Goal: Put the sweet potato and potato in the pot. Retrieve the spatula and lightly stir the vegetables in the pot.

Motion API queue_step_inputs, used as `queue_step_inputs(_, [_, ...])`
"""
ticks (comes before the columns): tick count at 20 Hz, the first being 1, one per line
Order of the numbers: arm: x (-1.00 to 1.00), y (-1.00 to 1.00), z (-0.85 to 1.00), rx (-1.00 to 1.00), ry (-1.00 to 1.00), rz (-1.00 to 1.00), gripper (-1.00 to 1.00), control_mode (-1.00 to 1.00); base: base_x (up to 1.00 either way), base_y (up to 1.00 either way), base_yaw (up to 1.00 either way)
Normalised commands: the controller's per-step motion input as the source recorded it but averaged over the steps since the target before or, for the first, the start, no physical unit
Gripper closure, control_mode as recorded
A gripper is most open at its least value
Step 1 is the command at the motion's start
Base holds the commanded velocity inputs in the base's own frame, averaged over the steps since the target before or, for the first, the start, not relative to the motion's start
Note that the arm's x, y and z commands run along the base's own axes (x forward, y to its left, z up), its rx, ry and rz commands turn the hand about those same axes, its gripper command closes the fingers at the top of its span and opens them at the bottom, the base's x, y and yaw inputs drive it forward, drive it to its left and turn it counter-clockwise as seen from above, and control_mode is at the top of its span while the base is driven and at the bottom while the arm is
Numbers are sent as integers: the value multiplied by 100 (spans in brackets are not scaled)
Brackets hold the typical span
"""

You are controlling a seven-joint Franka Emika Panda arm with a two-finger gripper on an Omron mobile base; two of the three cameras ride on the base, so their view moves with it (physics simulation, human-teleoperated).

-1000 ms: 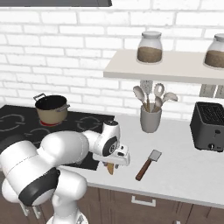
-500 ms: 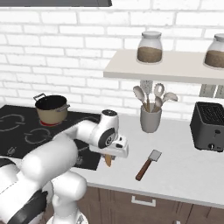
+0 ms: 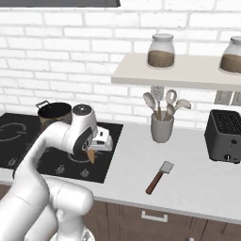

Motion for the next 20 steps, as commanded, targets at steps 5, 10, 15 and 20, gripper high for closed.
queue_step_inputs(5, [21,90,100,0,-15,19,100,-100,0,0,0])
queue_step_inputs(10, [44,85,93,0,-12,18,100,-100,0,0,0])
queue_step_inputs(15, [63,69,58,0,-7,17,100,-100,0,0,0])
queue_step_inputs(20, [79,64,4,0,0,13,100,-100,0,0,0])
